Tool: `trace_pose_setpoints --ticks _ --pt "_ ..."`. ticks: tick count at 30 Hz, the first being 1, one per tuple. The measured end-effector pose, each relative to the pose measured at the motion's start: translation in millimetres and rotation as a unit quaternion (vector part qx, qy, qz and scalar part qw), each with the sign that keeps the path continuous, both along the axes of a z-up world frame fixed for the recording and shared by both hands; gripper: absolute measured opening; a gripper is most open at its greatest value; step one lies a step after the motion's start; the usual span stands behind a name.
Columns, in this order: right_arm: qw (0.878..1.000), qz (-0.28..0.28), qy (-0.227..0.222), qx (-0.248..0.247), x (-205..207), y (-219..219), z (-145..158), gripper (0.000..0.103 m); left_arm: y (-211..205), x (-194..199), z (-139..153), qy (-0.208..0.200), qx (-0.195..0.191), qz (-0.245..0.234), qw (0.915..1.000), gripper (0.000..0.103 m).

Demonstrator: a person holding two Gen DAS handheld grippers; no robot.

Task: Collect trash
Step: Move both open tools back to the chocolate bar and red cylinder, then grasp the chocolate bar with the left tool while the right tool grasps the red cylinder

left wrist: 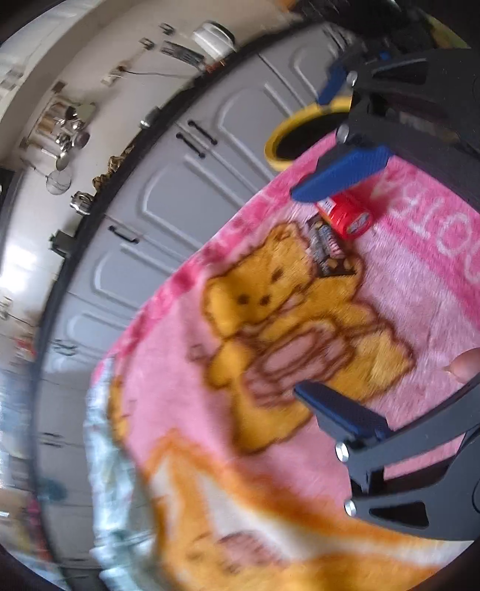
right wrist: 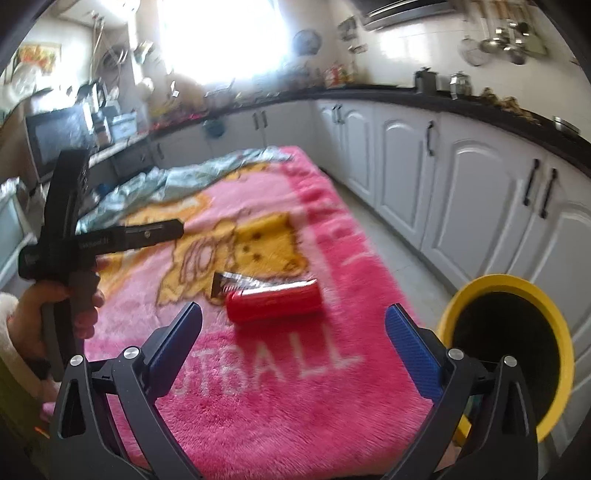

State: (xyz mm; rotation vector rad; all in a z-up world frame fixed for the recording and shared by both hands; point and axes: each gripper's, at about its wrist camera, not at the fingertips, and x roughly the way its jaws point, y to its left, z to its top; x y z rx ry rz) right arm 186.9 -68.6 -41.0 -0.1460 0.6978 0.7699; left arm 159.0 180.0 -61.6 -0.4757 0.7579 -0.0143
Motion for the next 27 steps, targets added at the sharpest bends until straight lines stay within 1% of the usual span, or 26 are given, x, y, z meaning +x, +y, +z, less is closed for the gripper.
trace_pose_setpoints --ticks 1,2,4,5,7,9,10,11,13,14,16,20,25,27 --pt "1.000 0.007 0.000 -0.005 0.7 5.8 -4.7 0.097 3.0 2.2 -6.4 0.008 -0.023 -0.002 0.9997 0.073" --pt "1.000 0.011 0.000 -0.012 2.9 11.9 -10.6 0.097 4.3 4.2 -12.4 0.016 -0.043 -0.006 0.9989 0.072" --pt "1.000 0.016 0.006 -0.024 7.9 21.0 -20.3 0.097 3.1 8.5 -20.7 0.025 -0.066 -0.015 0.9974 0.061" --pt "0.999 0.015 0.010 -0.028 11.2 24.6 -24.4 0.097 1.1 11.1 -25.1 0.032 -0.076 -0.022 0.9964 0.059" --pt "0.999 0.016 0.023 -0.028 18.3 29.0 -30.3 0.097 -4.8 15.3 -30.1 0.040 -0.084 -0.033 0.9952 0.051" --pt "0.999 0.010 0.038 -0.027 26.8 33.0 -35.9 0.097 -9.4 20.0 -34.3 0.050 -0.084 -0.037 0.9945 0.046" --pt "0.999 0.010 0.043 -0.025 29.2 33.5 -37.3 0.097 -11.4 22.5 -36.6 0.053 -0.087 -0.041 0.9940 0.040" --pt "0.998 0.007 0.050 -0.026 33.3 33.9 -39.4 0.097 -12.8 24.4 -38.2 0.055 -0.091 -0.043 0.9934 0.037" --pt "0.998 0.004 0.055 -0.024 37.0 34.9 -41.2 0.097 -15.3 28.9 -41.6 0.060 -0.098 -0.046 0.9923 0.027" --pt "0.998 0.005 0.057 -0.025 38.2 35.6 -41.9 0.097 -15.4 31.0 -43.2 0.063 -0.101 -0.045 0.9919 0.024" --pt "0.998 0.009 0.056 -0.028 39.1 39.1 -42.8 0.097 -16.9 34.0 -47.0 0.068 -0.109 -0.047 0.9906 0.013" --pt "0.998 0.021 0.053 -0.040 39.7 49.0 -45.2 0.097 -17.9 35.7 -49.9 0.069 -0.114 -0.045 0.9901 0.005" --pt "0.996 0.029 0.049 -0.069 43.1 60.5 -53.7 0.097 -13.5 34.2 -46.5 0.060 -0.119 -0.041 0.9902 0.004" --pt "0.996 0.028 0.054 -0.065 45.6 60.8 -56.5 0.096 -12.4 32.2 -42.6 0.056 -0.116 -0.039 0.9910 0.003"
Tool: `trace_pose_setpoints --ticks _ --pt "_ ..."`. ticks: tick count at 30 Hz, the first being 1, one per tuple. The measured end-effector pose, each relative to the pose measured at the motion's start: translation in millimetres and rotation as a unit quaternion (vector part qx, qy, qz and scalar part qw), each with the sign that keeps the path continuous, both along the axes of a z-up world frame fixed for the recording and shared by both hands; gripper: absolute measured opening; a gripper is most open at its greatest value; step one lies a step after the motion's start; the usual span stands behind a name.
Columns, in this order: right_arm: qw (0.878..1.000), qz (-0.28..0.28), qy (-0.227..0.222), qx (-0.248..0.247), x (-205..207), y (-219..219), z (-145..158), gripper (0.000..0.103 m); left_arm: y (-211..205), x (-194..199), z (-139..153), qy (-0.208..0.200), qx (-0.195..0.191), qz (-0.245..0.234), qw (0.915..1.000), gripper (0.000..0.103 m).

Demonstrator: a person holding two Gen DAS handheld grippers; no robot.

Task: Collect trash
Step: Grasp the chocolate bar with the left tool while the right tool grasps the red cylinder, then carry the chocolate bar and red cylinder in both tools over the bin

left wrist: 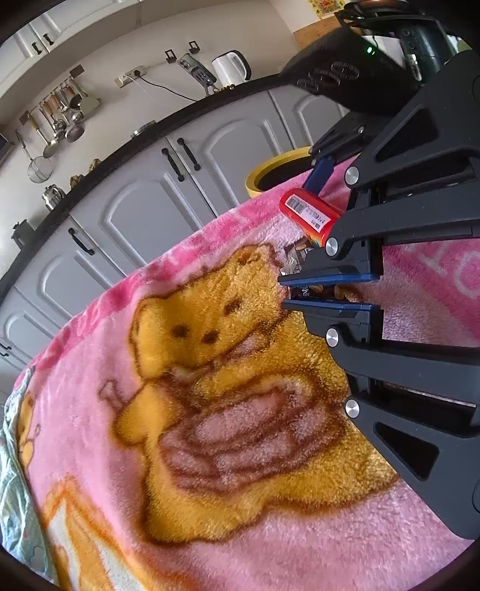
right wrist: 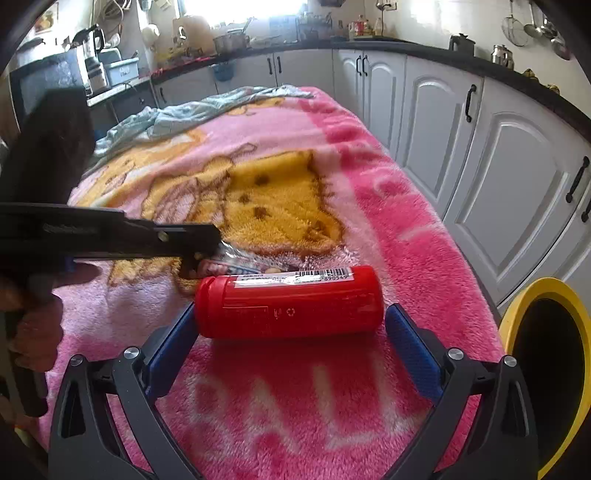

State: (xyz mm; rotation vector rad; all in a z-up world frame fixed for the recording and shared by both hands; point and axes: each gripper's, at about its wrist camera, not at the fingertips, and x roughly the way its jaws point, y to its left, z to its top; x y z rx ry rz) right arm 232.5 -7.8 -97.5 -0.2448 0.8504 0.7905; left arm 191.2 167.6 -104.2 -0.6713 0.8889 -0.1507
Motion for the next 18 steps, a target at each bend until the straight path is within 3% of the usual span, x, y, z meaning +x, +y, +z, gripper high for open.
trace_pose_setpoints --ticks 2,7,18 --pt "1.000 -0.006 0.007 0.012 2.4 -4.3 0.1 0.091 1.1 -2.2 5.5 -0.006 0.006 0.002 1.0000 0.003" --pt "0.999 -0.020 0.008 0.026 2.4 -16.8 5.6 0.090 -0.2 -7.2 23.5 -0.026 0.023 0.005 0.9994 0.003" --pt "0.994 -0.073 -0.012 0.076 -4.7 -80.4 49.4 0.091 -25.4 -10.5 69.9 -0.082 0.041 -0.016 0.9956 0.003"
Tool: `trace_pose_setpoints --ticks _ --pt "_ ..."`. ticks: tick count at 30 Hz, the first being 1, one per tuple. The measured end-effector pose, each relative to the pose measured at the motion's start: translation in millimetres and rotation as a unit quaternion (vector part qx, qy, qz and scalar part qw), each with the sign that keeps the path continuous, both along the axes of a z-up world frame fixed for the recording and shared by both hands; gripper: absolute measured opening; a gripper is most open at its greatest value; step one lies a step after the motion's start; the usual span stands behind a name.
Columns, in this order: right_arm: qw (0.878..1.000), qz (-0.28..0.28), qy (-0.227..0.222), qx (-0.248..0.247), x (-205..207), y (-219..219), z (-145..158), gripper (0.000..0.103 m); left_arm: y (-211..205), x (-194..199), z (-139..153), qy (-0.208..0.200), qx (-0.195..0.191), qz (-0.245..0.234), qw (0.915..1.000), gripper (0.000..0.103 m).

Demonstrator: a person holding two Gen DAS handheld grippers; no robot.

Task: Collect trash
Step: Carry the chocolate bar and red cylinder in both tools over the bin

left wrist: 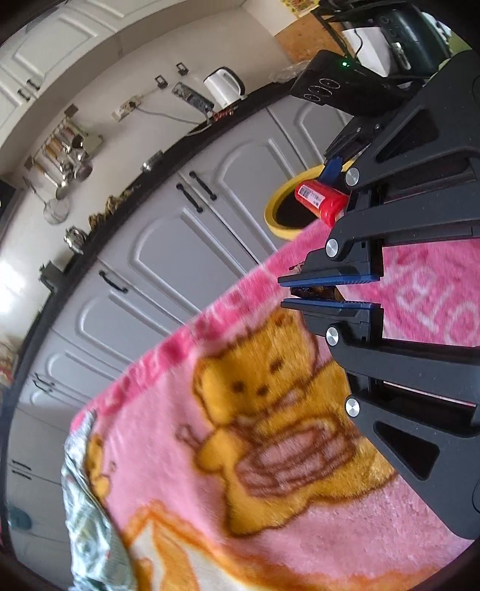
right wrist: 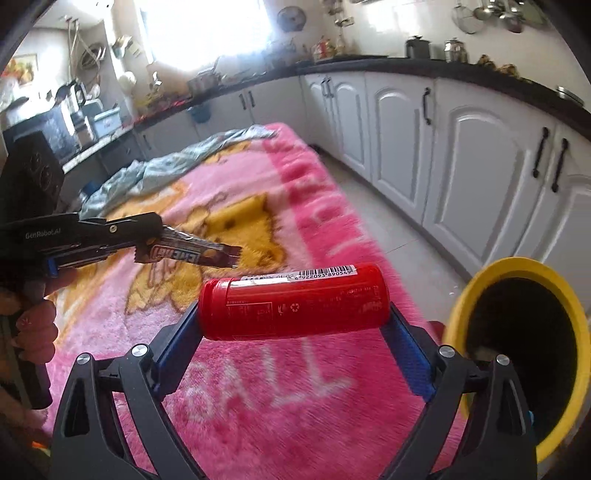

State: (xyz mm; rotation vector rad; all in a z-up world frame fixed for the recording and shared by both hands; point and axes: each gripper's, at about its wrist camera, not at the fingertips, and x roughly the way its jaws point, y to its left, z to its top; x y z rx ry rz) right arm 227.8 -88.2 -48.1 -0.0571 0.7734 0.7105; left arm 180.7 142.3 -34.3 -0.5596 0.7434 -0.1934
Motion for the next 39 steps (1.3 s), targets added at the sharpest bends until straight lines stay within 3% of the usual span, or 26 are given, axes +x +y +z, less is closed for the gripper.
trace_pose_setpoints --ticks 13,20,29,39 --pt "0.993 -0.103 -0.045 0.043 -3.7 -104.6 51.8 0.091 -66.0 15.7 44.0 -0.043 0.036 -0.057 0.9968 0.003" --pt "0.986 -0.148 -0.064 0.051 -7.4 -157.0 65.4 0.091 -111.9 31.4 58.1 -0.058 0.050 -0.094 0.9926 0.003" --pt "0.978 -0.191 -0.072 0.045 -4.3 -203.4 64.5 0.091 -170.5 53.4 59.1 -0.062 0.075 -0.133 0.9863 0.003" --pt "0.974 -0.218 -0.065 0.016 5.1 -229.1 35.8 0.091 -221.5 80.7 43.2 -0.048 0.090 -0.161 0.9815 0.003"
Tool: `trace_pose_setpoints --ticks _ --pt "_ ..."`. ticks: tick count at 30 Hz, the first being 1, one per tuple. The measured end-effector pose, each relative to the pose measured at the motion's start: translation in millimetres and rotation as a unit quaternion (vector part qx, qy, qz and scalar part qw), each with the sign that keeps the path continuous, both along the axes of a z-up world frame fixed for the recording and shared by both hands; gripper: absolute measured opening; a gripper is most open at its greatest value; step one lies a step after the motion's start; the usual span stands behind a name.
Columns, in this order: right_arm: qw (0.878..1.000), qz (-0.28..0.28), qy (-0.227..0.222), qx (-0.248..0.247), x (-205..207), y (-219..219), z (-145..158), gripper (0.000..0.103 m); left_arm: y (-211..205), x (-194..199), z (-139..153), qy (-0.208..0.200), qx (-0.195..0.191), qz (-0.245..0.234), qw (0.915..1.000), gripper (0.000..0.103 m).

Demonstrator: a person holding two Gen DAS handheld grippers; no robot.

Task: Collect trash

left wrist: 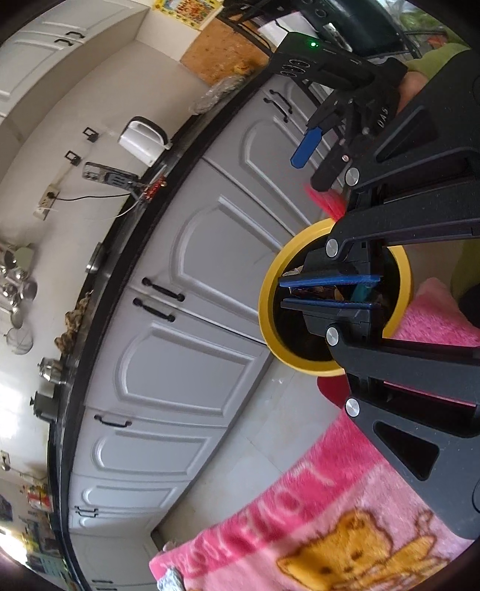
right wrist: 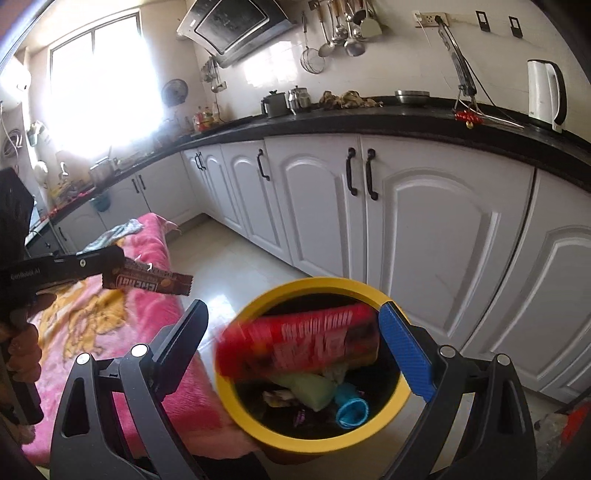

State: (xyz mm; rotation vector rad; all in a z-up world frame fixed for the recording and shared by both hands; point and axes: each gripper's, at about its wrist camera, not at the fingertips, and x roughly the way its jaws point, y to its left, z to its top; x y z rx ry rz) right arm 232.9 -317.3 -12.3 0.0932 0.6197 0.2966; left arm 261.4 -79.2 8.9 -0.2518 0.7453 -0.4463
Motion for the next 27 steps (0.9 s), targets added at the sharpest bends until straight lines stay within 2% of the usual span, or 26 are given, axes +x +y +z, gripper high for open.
trace_pose_setpoints --ticks 4,10,12,13,14,15,17,21,23,27 --pt "1.000 0.001 0.002 -0.001 7.7 -1.3 -15.4 0.091 -16.3 13.3 -14.5 0.012 0.009 -0.003 0.9999 0.003" --pt "0.999 -0.002 0.032 0.001 21.3 -4.9 -37.7 0.091 -31.6 30.1 -40.9 0.036 0.015 -0.004 0.9992 0.006" --pt "0.999 -0.003 0.041 -0.003 21.6 -6.5 -42.5 0.091 -36.0 34.9 -50.3 0.049 0.021 -0.005 0.9986 0.016" --pt "0.999 -0.003 0.044 -0.005 21.1 -6.9 -44.7 0.091 -37.6 36.9 -54.8 0.055 0.024 -0.006 0.9982 0.027" --pt "0.999 -0.003 0.050 -0.009 20.7 -8.0 -48.1 0.091 -38.5 38.0 -57.5 0.059 0.025 -0.006 0.9979 0.031" --pt "0.998 -0.004 0.053 -0.012 20.4 -8.7 -50.3 0.091 -39.1 38.4 -60.9 0.062 0.025 -0.007 0.9978 0.032" --pt "0.998 -0.006 0.060 -0.019 19.3 -10.0 -55.2 0.091 -40.0 37.3 -64.7 0.065 0.031 -0.008 0.9974 0.043" --pt "0.997 -0.013 0.067 -0.027 14.6 -13.7 -60.0 0.093 -39.8 34.1 -67.8 0.066 0.038 -0.010 0.9970 0.053" --pt "0.997 -0.015 0.066 -0.030 10.6 -14.6 -59.5 0.093 -38.4 31.1 -66.7 0.064 0.042 -0.008 0.9970 0.065" --pt "0.998 -0.020 0.054 -0.036 -0.5 -13.7 -52.5 0.096 -33.2 22.5 -57.9 0.051 0.051 0.000 0.9974 0.075"
